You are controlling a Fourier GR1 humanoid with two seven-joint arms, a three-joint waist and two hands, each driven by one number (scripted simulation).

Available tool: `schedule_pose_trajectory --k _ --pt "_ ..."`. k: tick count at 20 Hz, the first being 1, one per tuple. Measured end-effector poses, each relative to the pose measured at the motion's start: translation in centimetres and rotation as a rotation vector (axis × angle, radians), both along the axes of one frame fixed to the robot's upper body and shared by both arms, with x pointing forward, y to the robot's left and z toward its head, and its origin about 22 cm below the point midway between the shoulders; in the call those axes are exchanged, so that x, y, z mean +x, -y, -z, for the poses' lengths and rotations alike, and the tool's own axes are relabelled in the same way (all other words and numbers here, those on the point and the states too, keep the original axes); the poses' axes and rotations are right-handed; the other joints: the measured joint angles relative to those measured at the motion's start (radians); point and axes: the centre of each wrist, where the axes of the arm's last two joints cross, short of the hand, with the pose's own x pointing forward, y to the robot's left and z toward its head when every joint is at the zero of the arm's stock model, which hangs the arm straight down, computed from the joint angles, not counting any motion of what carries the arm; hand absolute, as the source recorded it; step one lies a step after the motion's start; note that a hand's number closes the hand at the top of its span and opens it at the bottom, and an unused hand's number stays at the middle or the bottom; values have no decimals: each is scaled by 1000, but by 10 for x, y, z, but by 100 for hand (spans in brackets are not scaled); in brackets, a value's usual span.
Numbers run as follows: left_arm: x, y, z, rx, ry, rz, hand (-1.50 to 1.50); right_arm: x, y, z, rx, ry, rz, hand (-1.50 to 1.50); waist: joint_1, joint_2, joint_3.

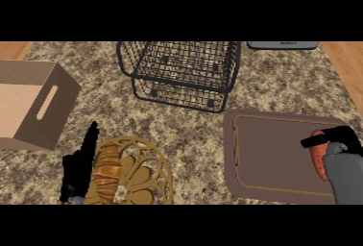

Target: Pick the sweet potato from the tray and place it in the tiered basket

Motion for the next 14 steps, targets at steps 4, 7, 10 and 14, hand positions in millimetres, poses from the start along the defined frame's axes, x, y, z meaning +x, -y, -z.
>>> schedule_pose_trajectory --k 4,7,10,14 --pt "3 0 2 -8 -3 1 0 0 -1 8 -48 -15 -38 150 0 -2 -5" --pt "3 2 1 -7 -6 -6 0 -1 -8 10 -109 -23 -98 150 0 -3 -6" --pt "5 6 -1 -4 -6 15 0 6 -38 10 -166 -11 -354 150 19 1 -4" --pt "6 11 -2 -8 -5 50 0 12 -98 1 -212 48 -808 150 56 6 2"
